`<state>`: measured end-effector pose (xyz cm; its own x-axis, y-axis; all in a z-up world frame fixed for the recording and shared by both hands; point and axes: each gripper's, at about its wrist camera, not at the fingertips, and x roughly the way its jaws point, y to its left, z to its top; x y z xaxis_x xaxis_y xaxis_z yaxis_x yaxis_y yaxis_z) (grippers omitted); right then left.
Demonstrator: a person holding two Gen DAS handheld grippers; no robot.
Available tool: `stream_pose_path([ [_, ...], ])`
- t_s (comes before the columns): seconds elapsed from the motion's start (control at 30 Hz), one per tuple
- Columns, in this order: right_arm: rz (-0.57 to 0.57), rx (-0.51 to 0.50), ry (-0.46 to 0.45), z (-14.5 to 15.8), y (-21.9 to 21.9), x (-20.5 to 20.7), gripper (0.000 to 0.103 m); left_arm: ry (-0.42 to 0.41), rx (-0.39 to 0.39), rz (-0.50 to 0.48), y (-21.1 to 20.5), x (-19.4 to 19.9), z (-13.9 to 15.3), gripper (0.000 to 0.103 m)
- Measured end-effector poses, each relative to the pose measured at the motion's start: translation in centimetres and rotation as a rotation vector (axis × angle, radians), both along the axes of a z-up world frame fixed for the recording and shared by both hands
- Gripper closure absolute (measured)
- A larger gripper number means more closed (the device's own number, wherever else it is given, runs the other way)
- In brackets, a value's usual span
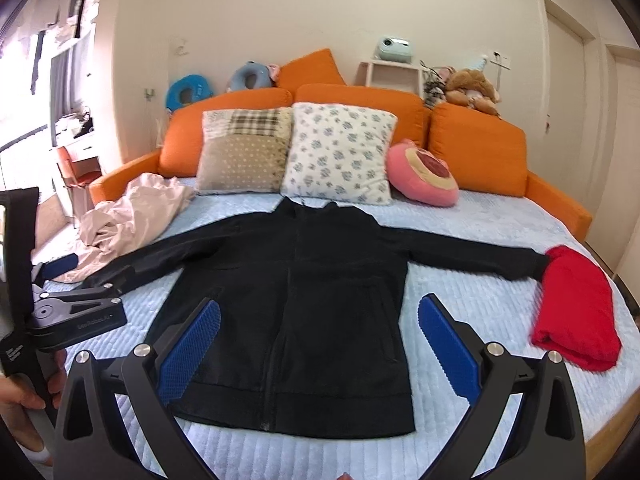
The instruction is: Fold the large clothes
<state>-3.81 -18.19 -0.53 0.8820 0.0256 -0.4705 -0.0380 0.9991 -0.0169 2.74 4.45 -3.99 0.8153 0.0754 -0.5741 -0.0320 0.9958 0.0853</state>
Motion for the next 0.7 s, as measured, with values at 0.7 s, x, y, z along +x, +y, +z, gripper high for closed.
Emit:
stream_pose_path([
  [0.7,0.173,-0.017,-0.001,-2.3,6.4,8.9,0.005,0.143,-0.163,0.272,15.3,7.5,-6.3,0.002],
])
